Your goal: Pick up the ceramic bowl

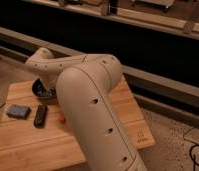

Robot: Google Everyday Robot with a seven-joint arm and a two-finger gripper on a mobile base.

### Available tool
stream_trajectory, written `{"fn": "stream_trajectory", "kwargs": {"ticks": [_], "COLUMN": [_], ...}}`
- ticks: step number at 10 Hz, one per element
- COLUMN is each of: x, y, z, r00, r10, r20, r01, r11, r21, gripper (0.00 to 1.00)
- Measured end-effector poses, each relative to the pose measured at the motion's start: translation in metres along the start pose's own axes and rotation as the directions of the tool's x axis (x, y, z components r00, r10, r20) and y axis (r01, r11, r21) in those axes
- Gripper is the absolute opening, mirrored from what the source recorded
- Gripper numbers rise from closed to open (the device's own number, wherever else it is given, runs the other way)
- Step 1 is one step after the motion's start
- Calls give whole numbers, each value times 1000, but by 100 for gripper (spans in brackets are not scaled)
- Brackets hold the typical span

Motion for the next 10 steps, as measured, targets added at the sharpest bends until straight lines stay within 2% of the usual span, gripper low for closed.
{"fn": "stream_trajectory", "kwargs": {"ticks": [2, 4, 6, 7, 10], "x": [23, 34, 25, 14, 3], "y": [-1, -4, 12, 27, 52], "z": [25, 42, 35, 20, -14], "r00": [998, 995, 997, 998, 995], "r10": [-22, -26, -47, -58, -83], "r20": [-55, -93, -63, -24, 48], "r01": [25, 34, 51, 59, 85], "r11": [999, 996, 997, 998, 995], "r21": [47, 78, 54, 23, -43], "gripper": [65, 62, 44, 31, 2]}}
